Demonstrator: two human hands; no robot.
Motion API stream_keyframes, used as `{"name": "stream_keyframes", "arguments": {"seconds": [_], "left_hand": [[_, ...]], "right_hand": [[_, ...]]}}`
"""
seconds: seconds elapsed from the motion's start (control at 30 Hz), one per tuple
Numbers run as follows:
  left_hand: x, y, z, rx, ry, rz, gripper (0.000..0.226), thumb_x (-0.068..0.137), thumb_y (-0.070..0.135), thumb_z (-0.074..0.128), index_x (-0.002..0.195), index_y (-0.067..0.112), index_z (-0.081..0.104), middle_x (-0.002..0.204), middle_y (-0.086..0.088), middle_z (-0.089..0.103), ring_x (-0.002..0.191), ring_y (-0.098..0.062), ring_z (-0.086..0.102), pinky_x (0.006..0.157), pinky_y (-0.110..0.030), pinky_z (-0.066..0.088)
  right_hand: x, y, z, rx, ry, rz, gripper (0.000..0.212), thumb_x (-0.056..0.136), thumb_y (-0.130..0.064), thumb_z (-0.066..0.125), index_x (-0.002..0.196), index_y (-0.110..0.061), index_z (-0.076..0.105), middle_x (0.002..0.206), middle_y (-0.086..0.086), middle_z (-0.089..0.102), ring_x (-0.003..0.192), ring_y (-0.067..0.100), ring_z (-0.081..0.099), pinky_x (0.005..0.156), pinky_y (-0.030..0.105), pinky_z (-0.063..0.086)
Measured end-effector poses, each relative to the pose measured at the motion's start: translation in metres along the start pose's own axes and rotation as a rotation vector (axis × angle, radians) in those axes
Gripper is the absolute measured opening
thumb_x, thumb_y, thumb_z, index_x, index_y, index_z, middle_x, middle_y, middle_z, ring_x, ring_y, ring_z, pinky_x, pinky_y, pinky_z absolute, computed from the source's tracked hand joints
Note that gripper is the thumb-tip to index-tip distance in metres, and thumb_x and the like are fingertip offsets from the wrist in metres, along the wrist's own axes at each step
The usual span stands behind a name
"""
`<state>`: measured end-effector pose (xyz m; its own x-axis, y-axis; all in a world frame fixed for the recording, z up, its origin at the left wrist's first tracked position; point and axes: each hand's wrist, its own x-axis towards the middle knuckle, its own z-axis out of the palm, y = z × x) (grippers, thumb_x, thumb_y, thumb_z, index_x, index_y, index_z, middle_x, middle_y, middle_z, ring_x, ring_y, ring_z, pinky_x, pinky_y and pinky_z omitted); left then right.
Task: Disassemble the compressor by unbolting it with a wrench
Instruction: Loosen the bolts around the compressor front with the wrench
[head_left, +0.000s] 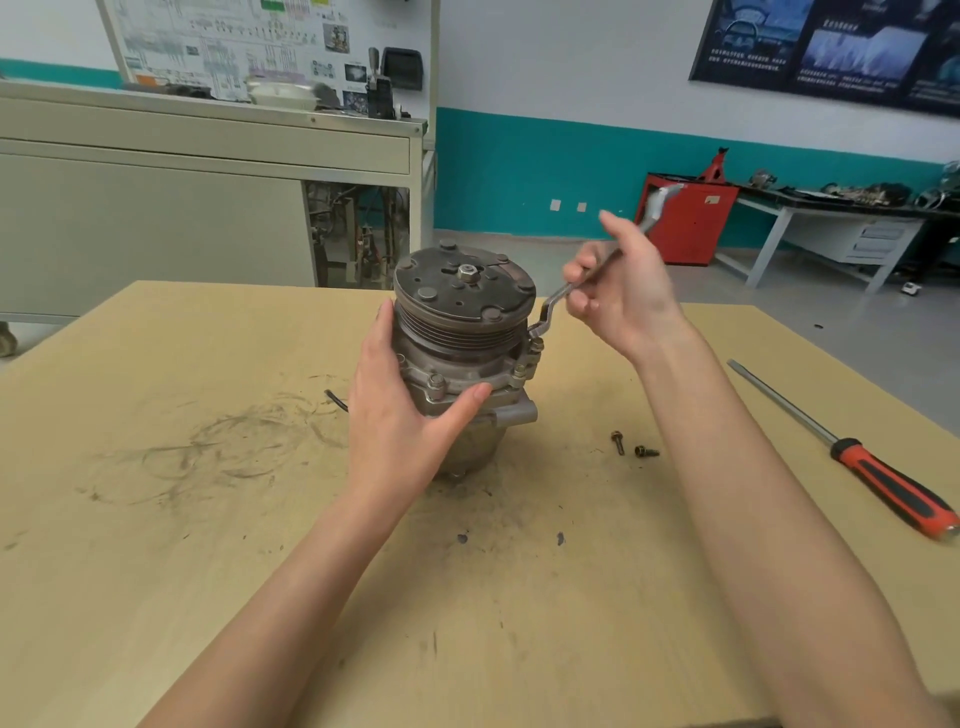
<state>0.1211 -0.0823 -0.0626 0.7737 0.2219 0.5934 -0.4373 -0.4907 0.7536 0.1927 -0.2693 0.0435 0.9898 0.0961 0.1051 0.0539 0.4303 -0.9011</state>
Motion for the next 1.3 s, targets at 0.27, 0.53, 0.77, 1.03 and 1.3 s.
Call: {"name": "stream_keyframes", "arguments": {"seconds": [0.27, 0.53, 0.77, 1.03, 1.3], "left_hand": [[0.000, 0.001, -0.001, 0.014, -0.010, -0.010, 0.106, 0.070, 0.060, 0.068, 0.153, 0.022, 0.016, 0.154, 0.002, 0.031, 0.142, -0.014, 0.030, 0.115, -0.048, 0.031], [0.000, -0.001, 0.000, 0.016, 0.001, -0.003, 0.105, 0.070, 0.059, 0.069, 0.153, 0.019, 0.018, 0.154, 0.001, 0.032, 0.142, -0.015, 0.030, 0.115, -0.048, 0.030], [0.001, -0.002, 0.001, 0.019, -0.006, -0.009, 0.107, 0.069, 0.067, 0.065, 0.153, 0.023, 0.015, 0.156, 0.004, 0.028, 0.143, -0.012, 0.027, 0.116, -0.047, 0.030], [0.001, 0.000, 0.000, 0.008, 0.006, 0.005, 0.107, 0.067, 0.068, 0.062, 0.153, 0.021, 0.018, 0.154, 0.004, 0.031, 0.142, -0.012, 0.030, 0.115, -0.048, 0.031], [0.001, -0.002, 0.000, 0.002, -0.014, -0.008, 0.108, 0.067, 0.070, 0.062, 0.153, 0.022, 0.017, 0.154, 0.004, 0.031, 0.142, -0.013, 0.029, 0.115, -0.048, 0.031]], "right_hand": [[-0.097, 0.044, 0.001, -0.352, 0.148, -0.498, 0.037, 0.095, -0.032, 0.041, 0.083, -0.008, 0.065, 0.086, 0.000, 0.073, 0.087, 0.023, 0.071, 0.076, 0.026, 0.056], [-0.107, 0.103, 0.010, -0.399, 0.218, -0.781, 0.025, 0.097, -0.011, 0.038, 0.090, -0.015, 0.062, 0.103, 0.010, 0.061, 0.102, 0.027, 0.064, 0.088, 0.035, 0.054], [-0.048, 0.060, -0.020, 0.164, 0.101, -0.492, 0.039, 0.088, -0.007, 0.030, 0.057, -0.012, 0.053, 0.059, 0.003, 0.058, 0.049, 0.022, 0.059, 0.051, 0.025, 0.048], [0.052, 0.040, 0.002, 0.106, -0.402, 0.134, 0.053, 0.095, -0.019, 0.026, 0.047, -0.018, 0.048, 0.042, -0.009, 0.041, 0.033, 0.004, 0.033, 0.038, 0.012, 0.022], [0.001, 0.004, -0.014, -0.040, 0.021, -0.190, 0.071, 0.100, -0.050, 0.030, 0.048, -0.015, 0.064, 0.061, 0.009, 0.067, 0.045, 0.012, 0.060, 0.042, 0.015, 0.045]]}}
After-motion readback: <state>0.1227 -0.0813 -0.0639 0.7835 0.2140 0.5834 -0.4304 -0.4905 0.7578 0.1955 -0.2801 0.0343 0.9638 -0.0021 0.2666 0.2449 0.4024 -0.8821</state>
